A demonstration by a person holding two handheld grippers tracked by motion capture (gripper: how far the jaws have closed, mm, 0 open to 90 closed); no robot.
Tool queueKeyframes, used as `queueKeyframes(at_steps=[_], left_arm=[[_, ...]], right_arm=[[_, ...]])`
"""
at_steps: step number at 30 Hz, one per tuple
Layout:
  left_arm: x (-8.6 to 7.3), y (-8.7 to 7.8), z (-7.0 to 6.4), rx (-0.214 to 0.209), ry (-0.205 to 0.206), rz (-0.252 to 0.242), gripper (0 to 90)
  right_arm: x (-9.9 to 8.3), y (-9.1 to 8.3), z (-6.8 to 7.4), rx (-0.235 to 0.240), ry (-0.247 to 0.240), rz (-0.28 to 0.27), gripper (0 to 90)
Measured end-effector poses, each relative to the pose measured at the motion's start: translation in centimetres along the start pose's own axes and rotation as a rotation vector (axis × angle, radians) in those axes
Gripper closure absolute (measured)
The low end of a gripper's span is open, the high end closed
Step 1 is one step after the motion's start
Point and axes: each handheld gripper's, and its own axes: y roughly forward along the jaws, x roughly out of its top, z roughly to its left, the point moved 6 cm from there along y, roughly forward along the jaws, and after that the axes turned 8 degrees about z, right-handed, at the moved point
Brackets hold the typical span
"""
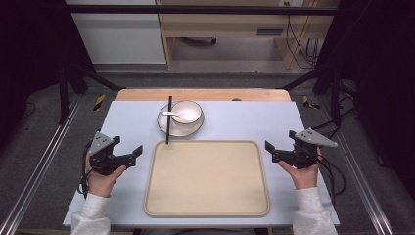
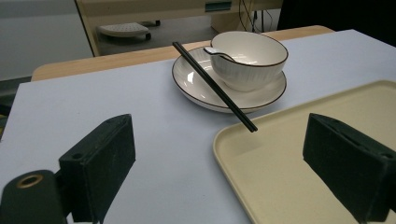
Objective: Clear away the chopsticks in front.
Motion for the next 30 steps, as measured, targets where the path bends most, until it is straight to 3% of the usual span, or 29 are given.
queueKeyframes(at_steps=[14, 30], left_arm=[[1.1, 0.7, 0.8, 0.007, 0.001, 0.002, 9.7], [3.0, 2.8, 0.2, -0.014, 0.024, 0.024, 9.8]], right_arm=[[-0.1, -0.3, -0.2, -0.01, 0.004, -0.005, 2.9], [0.1, -0.5, -0.2, -0.02, 0.006, -0.006, 2.7]])
